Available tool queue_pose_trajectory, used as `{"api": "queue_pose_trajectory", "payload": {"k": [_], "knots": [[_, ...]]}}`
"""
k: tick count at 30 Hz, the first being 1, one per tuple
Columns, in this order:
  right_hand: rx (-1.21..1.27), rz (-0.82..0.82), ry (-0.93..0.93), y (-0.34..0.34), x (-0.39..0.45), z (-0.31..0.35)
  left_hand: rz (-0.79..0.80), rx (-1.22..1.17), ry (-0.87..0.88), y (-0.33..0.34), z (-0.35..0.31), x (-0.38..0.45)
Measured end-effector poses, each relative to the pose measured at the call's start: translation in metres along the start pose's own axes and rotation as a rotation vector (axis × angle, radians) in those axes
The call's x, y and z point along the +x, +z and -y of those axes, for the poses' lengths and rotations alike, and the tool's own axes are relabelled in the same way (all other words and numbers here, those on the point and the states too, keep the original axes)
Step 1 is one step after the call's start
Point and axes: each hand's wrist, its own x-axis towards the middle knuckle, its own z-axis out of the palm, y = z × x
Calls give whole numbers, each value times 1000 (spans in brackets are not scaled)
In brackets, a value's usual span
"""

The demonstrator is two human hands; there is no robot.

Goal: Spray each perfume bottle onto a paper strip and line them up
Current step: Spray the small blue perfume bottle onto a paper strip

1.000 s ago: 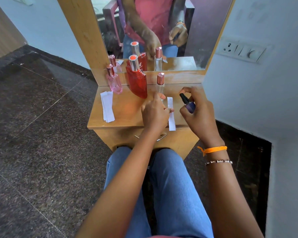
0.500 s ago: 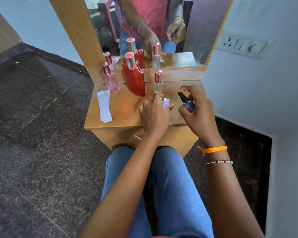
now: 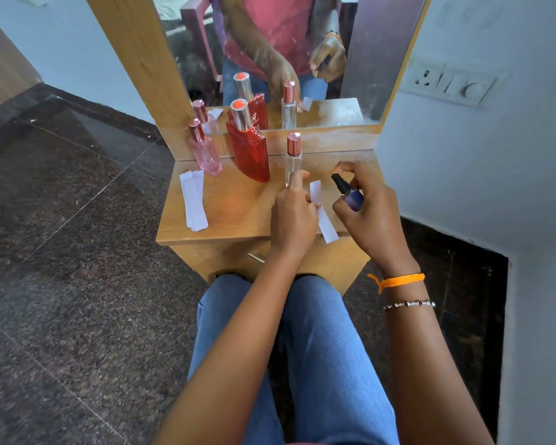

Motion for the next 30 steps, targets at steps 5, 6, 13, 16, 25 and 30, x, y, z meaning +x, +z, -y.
{"api": "queue_pose_trajectory", "payload": {"k": [5,6,13,16,25,30], "knots": [[-20,-21,-18,-1,0,-4,-120,288,135,3,4,-5],[-11,-26,-16,0,0,-4,-178,366,150,2,5,-9],[5,-43,-8,3,0,-4,-134,543,263,5,15,-51],[15,-55,0,3,0,-8,-51,589,290,7,20,-57],[38,-39,-5,3,1,-9,43,600,248,-3,18,-36],[103,-49,23,7,1,-6,111,567,226,-3,22,-32]]}}
